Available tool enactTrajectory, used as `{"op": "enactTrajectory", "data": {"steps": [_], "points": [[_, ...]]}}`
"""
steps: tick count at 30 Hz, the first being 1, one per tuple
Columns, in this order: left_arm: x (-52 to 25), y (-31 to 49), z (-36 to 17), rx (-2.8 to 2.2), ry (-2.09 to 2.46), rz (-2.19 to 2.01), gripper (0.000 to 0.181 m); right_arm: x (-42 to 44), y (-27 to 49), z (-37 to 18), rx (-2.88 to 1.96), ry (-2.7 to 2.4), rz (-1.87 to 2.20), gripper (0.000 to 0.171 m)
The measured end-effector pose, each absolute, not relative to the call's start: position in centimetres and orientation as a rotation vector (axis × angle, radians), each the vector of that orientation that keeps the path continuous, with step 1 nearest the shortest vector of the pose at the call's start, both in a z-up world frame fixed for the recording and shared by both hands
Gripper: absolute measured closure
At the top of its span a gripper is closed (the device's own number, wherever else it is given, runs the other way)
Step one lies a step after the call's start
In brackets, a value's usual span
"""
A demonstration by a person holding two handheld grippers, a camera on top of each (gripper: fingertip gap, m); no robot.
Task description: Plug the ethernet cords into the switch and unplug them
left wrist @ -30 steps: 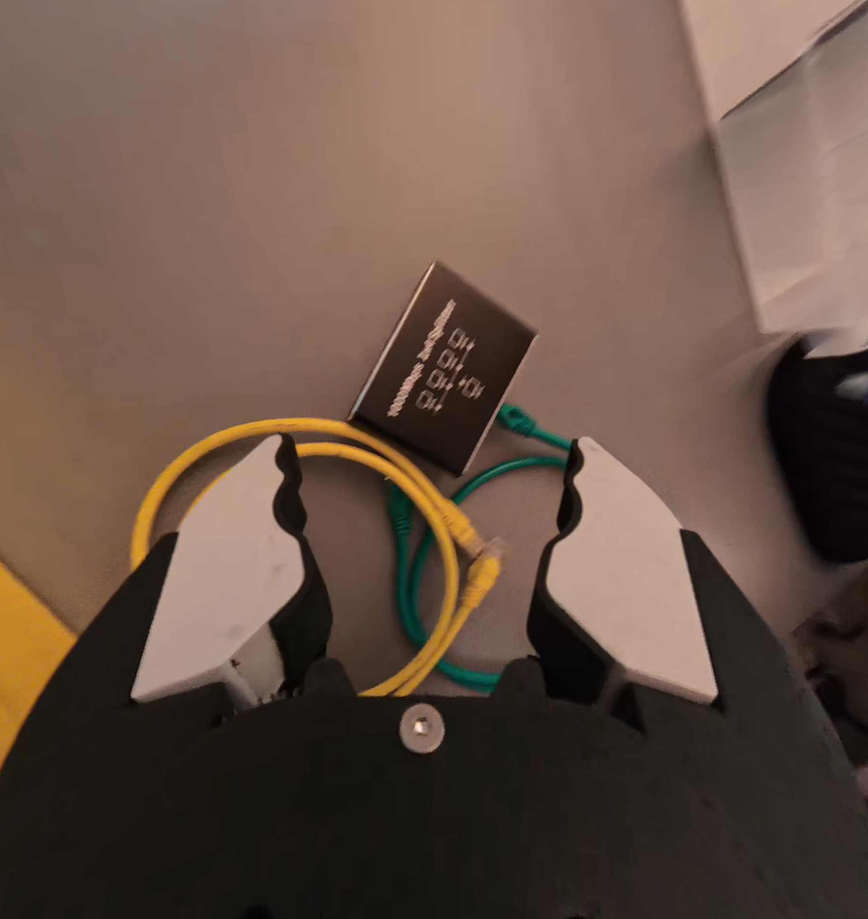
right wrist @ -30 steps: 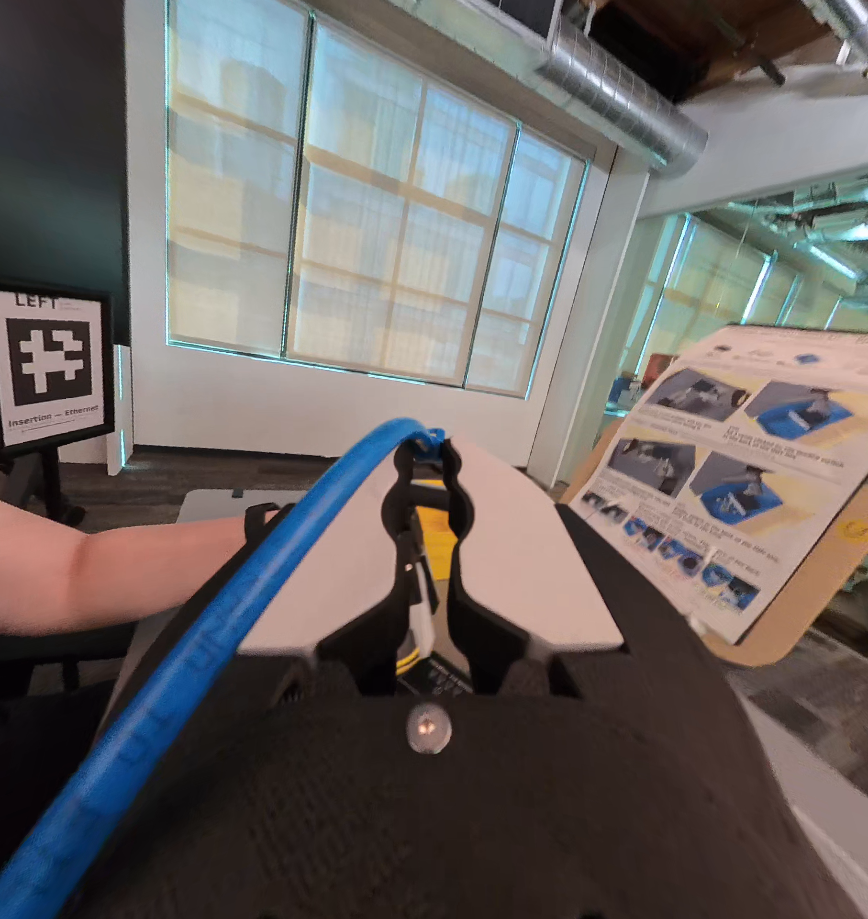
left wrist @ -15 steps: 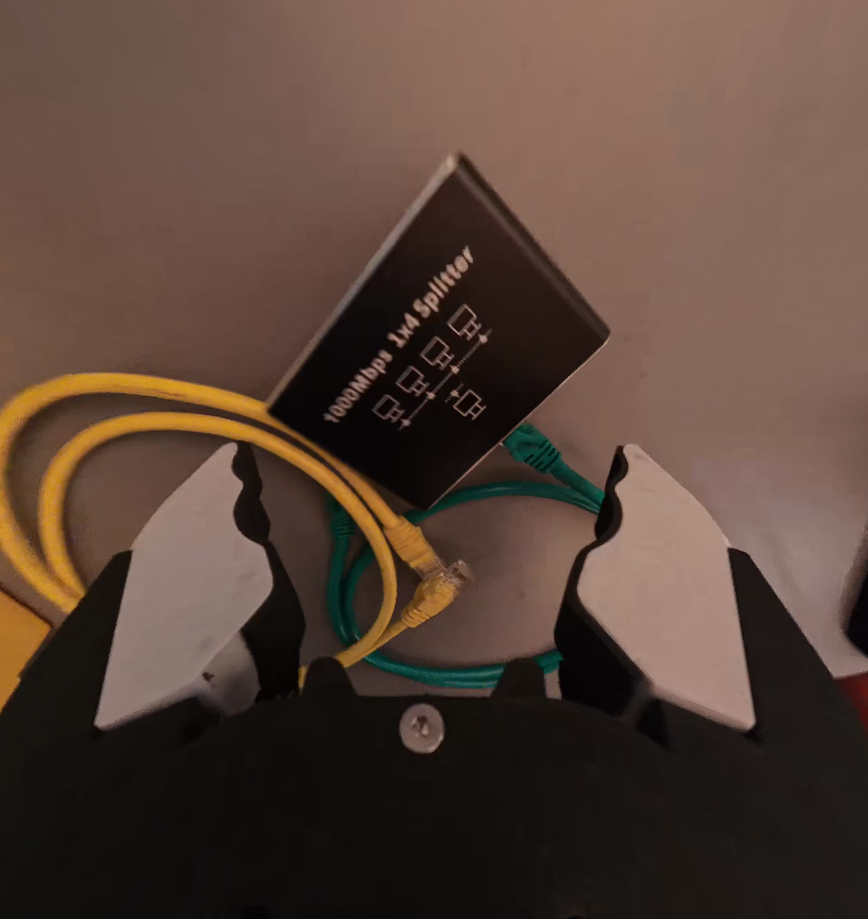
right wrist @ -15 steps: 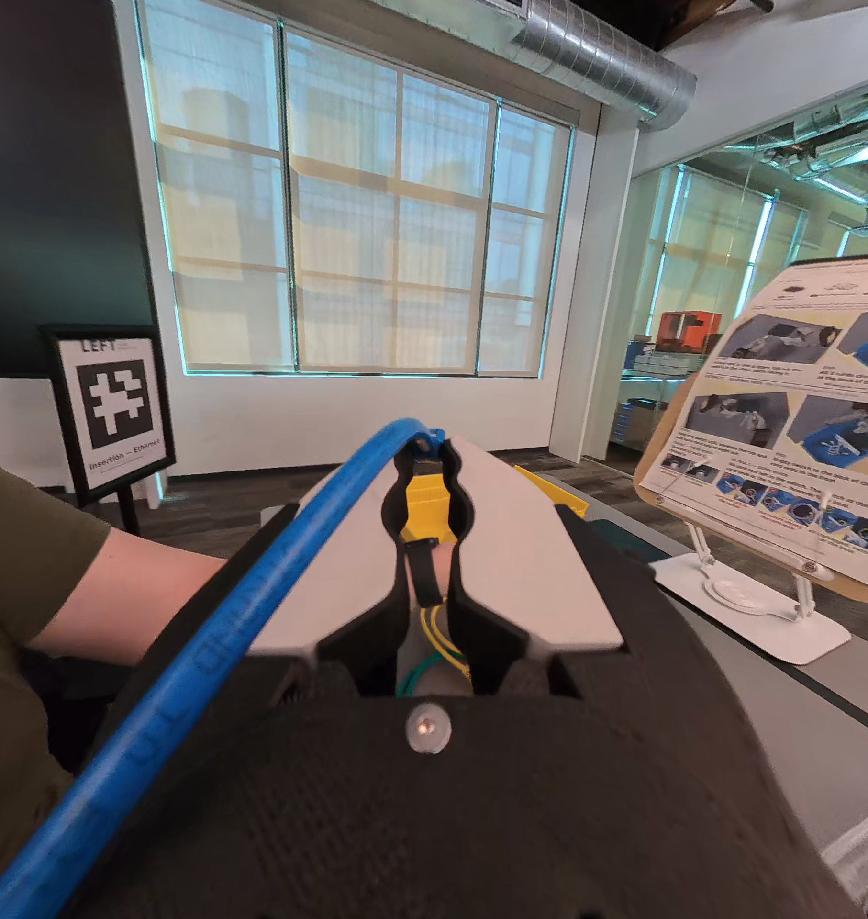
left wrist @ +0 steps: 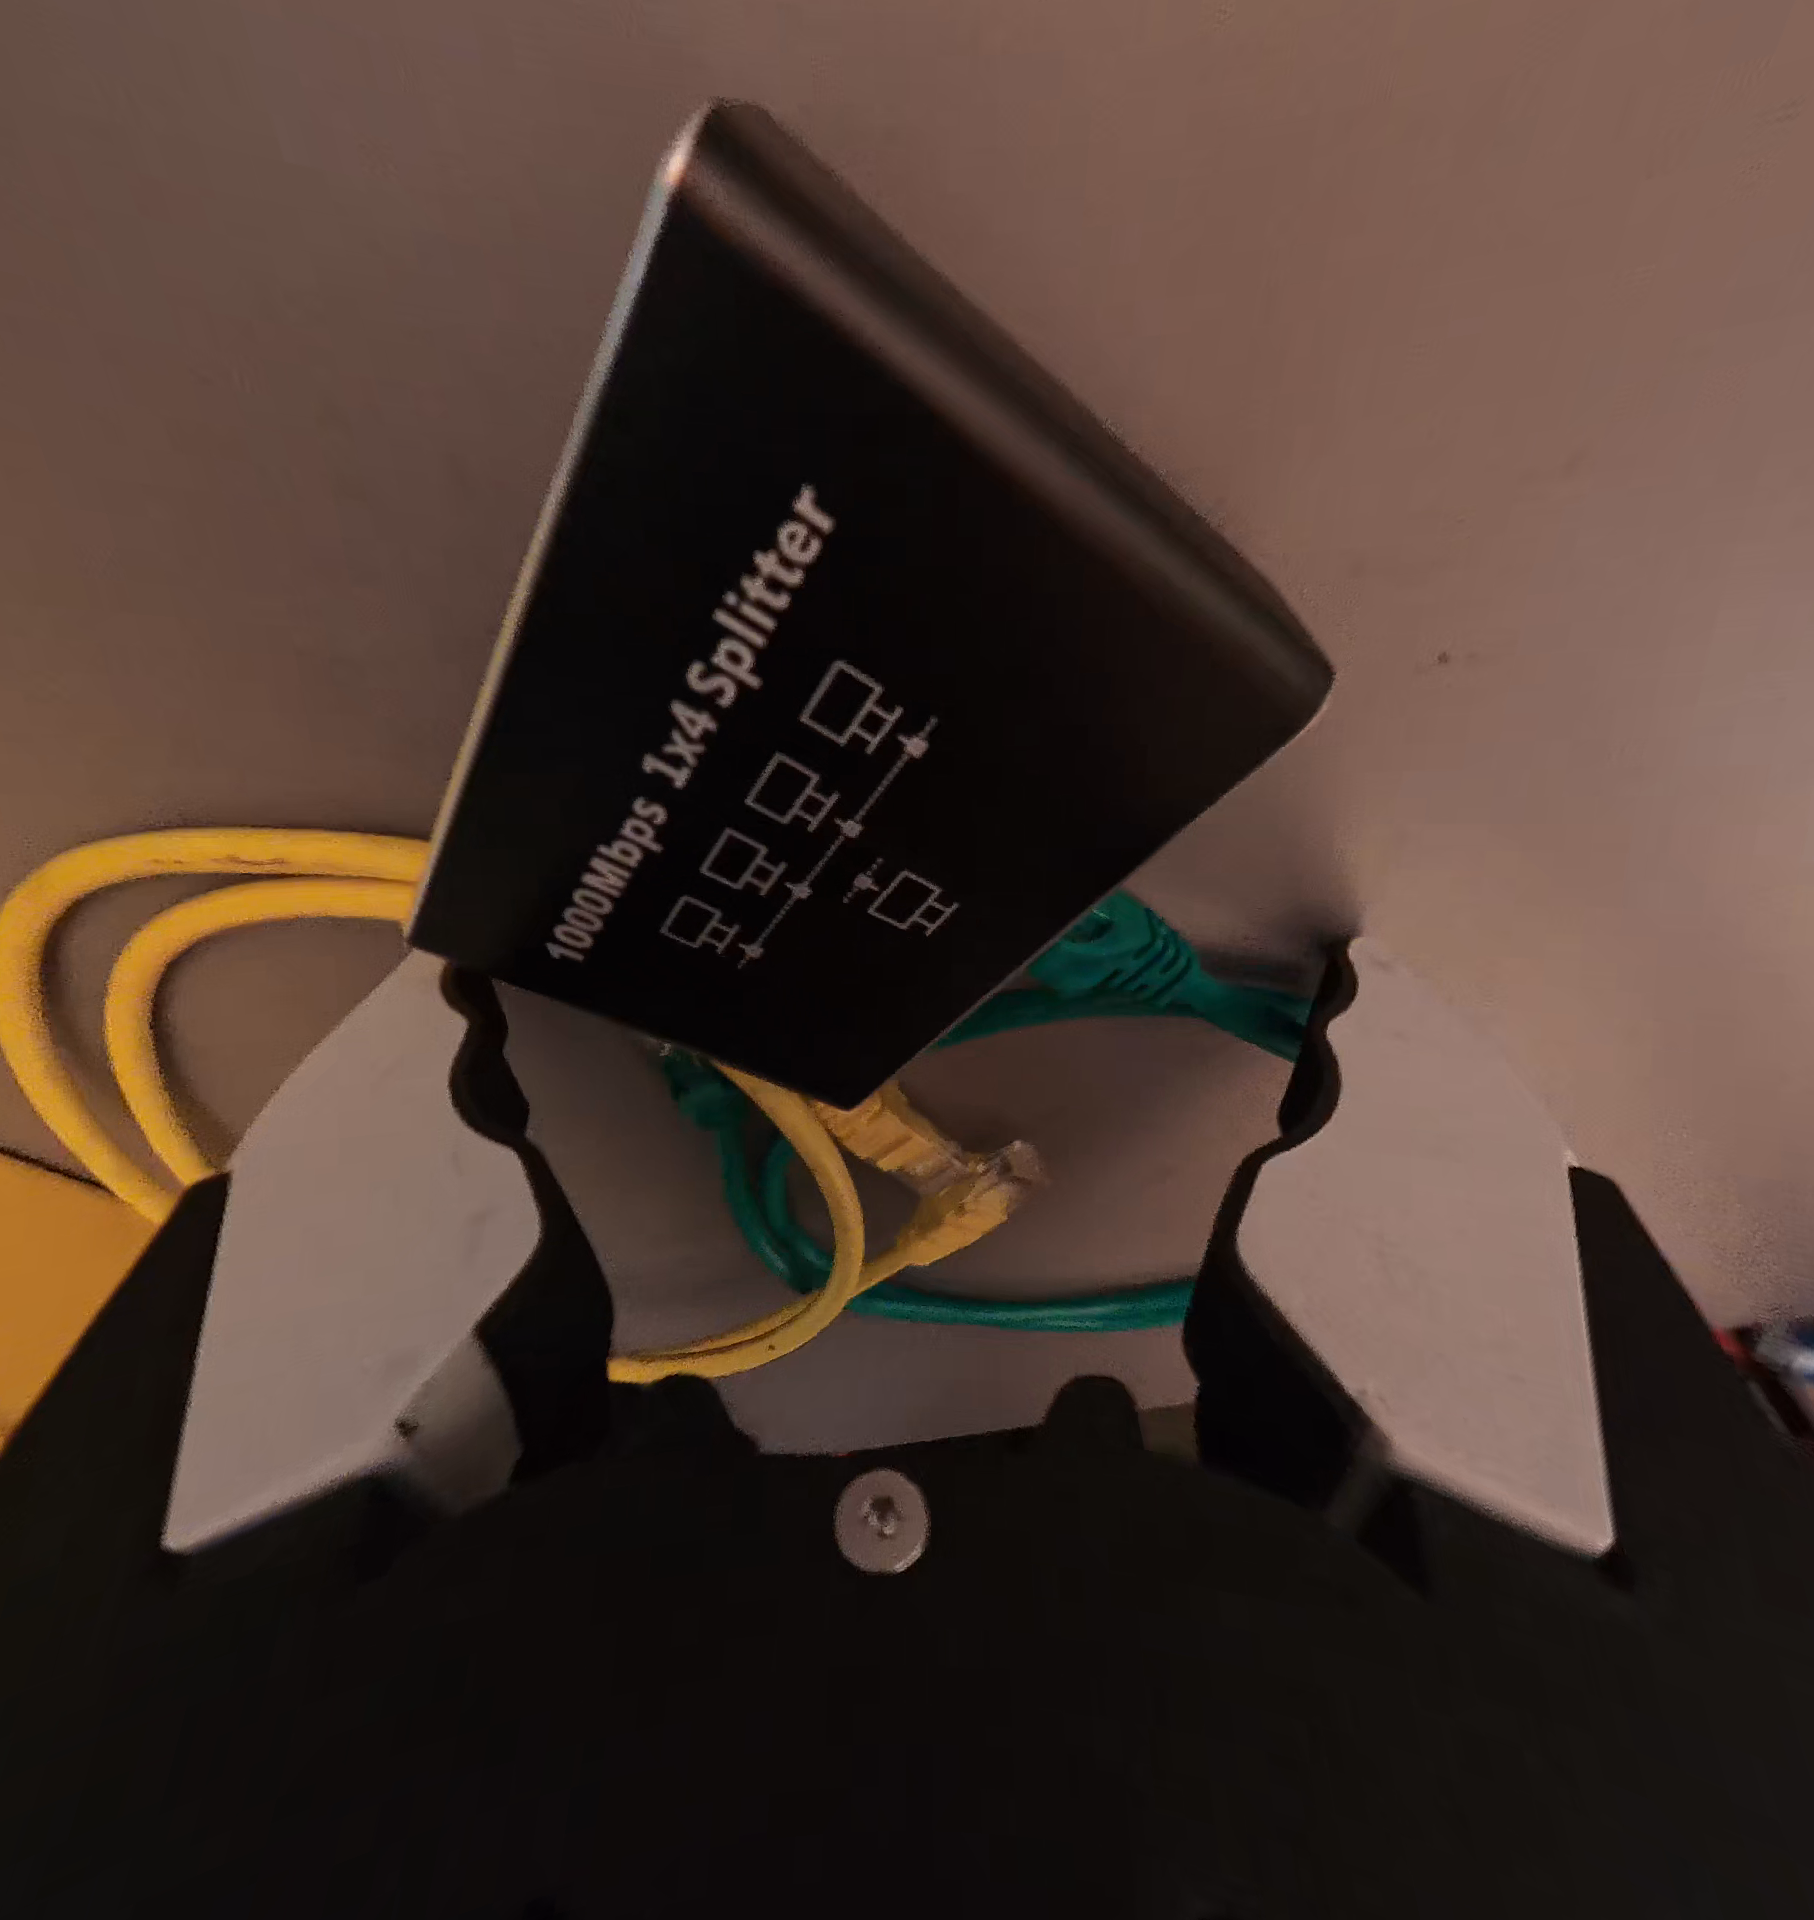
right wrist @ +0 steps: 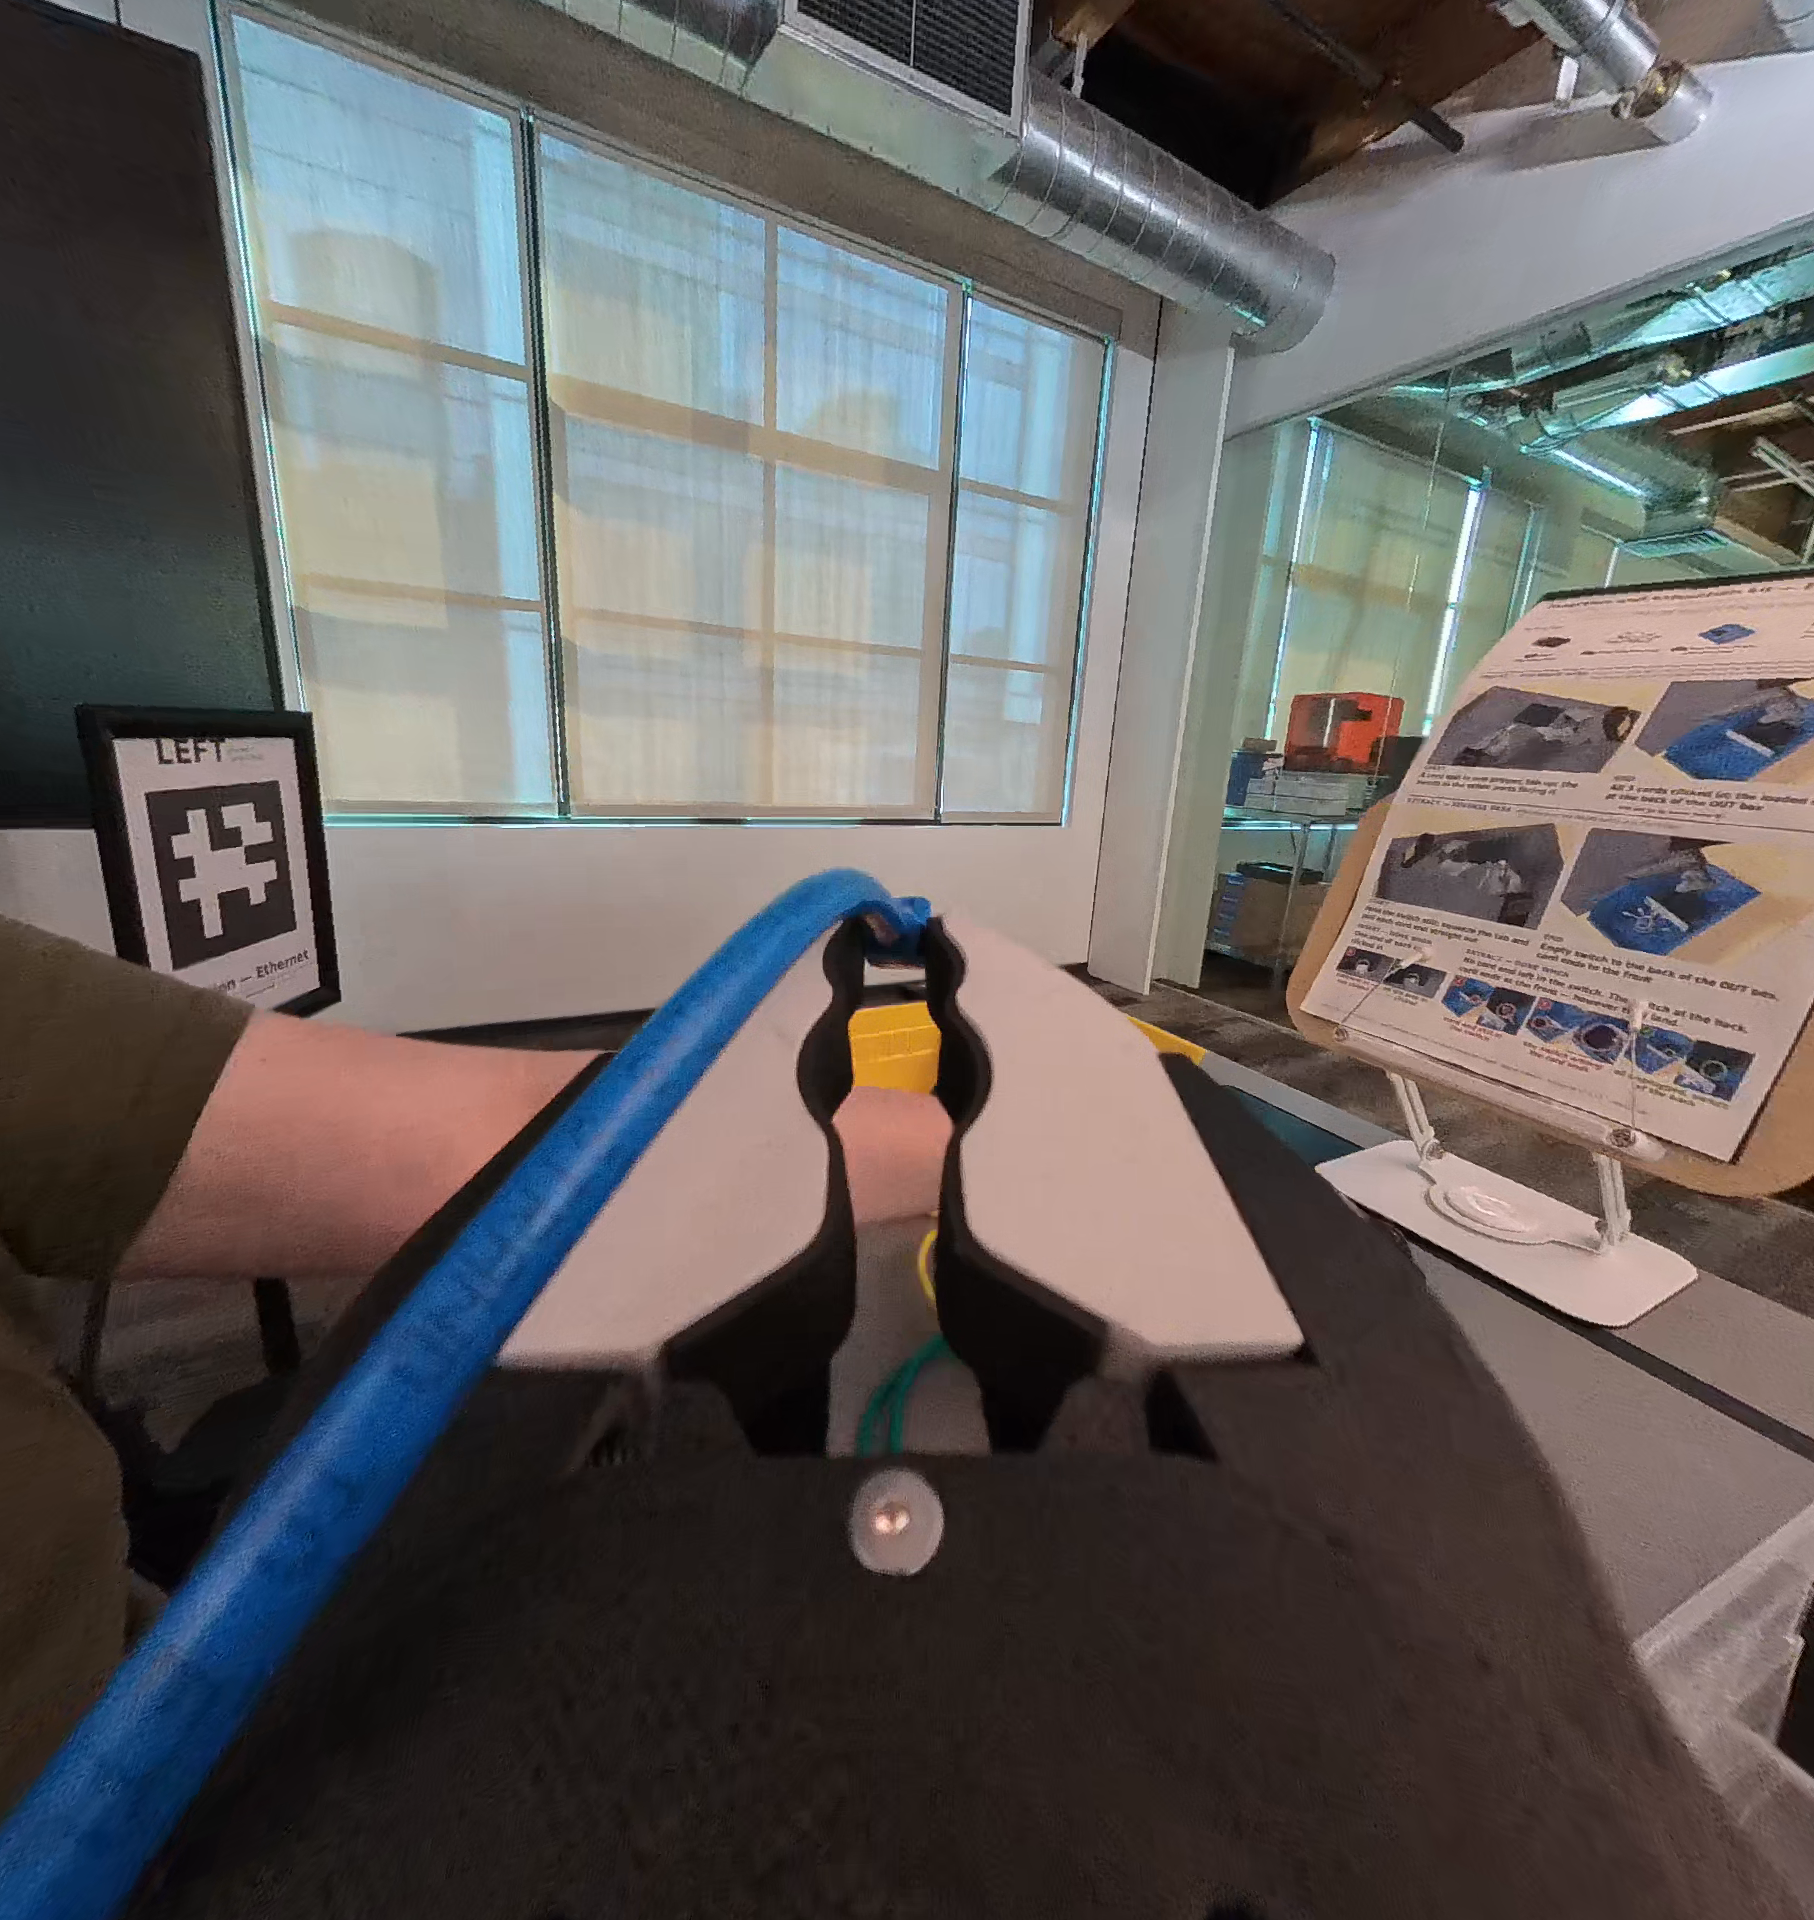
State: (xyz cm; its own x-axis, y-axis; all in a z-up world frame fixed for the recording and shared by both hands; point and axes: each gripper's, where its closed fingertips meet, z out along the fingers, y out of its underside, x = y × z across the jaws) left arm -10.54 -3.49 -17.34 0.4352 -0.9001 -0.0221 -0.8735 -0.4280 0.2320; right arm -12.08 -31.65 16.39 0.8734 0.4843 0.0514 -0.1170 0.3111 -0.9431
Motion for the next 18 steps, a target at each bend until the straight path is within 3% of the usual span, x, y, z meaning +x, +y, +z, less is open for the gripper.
{"op": "enactTrajectory", "data": {"steps": [1, 7, 10, 13, 18], "points": [[-10.8, -3.6, -17.3, 2.452, -1.622, -0.227, 0.041, -11.8, -31.8, 16.3, -1.187, -0.348, 0.422, 0.160], [-11.3, -4.4, -16.9, 1.945, -2.269, -0.286, 0.056, -10.5, -32.4, 15.3, -1.179, -0.337, 0.431, 0.160], [-11.5, -4.8, -16.2, 1.789, -2.471, -0.186, 0.076, -10.3, -33.8, 16.7, -1.102, -0.383, 0.392, 0.160], [-10.4, -6.1, -14.2, 1.949, -2.358, 0.171, 0.093, -10.4, -35.4, 19.4, -1.031, -0.438, 0.292, 0.160], [-7.1, -6.0, -11.7, 2.430, -1.980, 0.594, 0.077, -11.2, -36.6, 21.8, -0.980, -0.457, 0.223, 0.161]]}}
